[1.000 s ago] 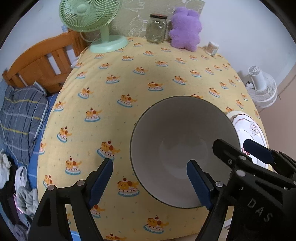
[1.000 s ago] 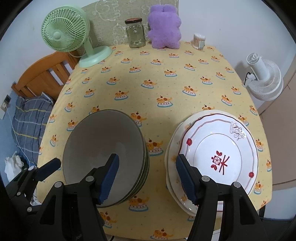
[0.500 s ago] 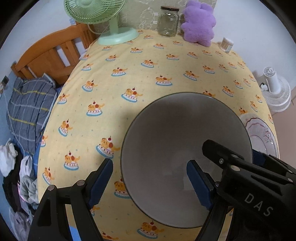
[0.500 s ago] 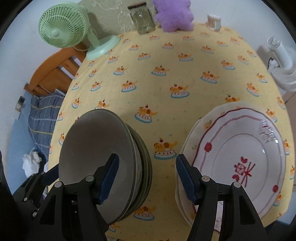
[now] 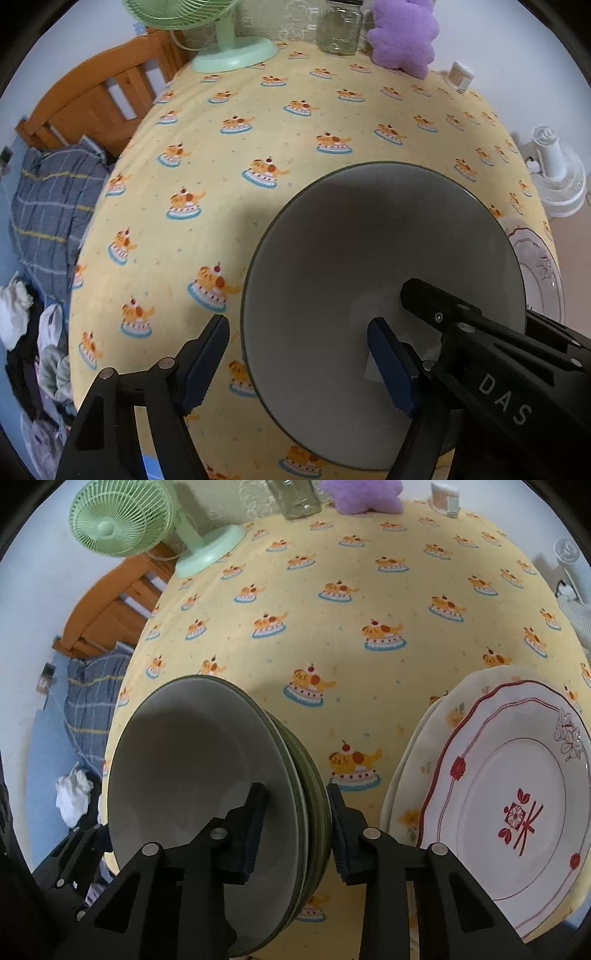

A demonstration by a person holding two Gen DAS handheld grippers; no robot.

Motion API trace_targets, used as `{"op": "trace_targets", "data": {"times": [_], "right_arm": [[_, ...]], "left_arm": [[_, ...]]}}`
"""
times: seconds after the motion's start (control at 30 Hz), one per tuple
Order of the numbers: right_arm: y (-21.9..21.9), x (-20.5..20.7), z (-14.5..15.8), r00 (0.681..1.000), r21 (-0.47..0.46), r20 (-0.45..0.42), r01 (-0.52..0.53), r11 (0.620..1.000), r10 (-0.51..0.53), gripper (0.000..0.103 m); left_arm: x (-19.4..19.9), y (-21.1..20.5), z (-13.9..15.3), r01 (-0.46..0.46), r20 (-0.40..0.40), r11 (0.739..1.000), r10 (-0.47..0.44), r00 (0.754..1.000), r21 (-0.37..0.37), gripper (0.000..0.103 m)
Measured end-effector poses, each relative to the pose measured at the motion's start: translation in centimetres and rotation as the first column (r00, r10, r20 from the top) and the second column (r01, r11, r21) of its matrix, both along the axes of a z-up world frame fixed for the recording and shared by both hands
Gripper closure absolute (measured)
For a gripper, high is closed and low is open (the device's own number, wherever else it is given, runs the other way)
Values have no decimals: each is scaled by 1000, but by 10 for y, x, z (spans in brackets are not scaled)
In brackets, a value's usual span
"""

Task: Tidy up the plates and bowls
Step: 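Grasp the rims of the nested bowls with the right gripper, then carry the nested bowls with the right gripper over the plate stack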

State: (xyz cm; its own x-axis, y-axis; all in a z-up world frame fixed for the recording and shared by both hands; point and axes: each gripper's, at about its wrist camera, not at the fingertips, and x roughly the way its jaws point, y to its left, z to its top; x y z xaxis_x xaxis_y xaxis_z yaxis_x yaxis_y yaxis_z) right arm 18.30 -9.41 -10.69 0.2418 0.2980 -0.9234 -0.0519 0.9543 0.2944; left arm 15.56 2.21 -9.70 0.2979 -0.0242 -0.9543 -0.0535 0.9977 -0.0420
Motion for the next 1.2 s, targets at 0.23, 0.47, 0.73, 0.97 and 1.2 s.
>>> {"op": "trace_targets", "data": {"times": [0.23,0.47,0.73,0.97,1.2], "right_arm": [[5,-2,3,999,-43,2,44,998,-44,66],[8,-3,4,997,-88,5,73,993,-73,64],[7,-2,3,997,-86,17,73,994,-71,63],[10,-3,5,997,-96,12,73,993,-72,62],[13,-9,12,997,-105,9,79,991,-79,62]], "left_arm": [[5,1,-6,102,20,991,-100,995,-84,27],[5,4,-7,141,35,980,-138,990,-143,27],[9,-1,-8,158,53,973,-151,987,-170,31],[7,0,-6,152,37,971,-148,988,-185,36],[2,4,-3,143,-2,964,-147,989,-222,37]]}}
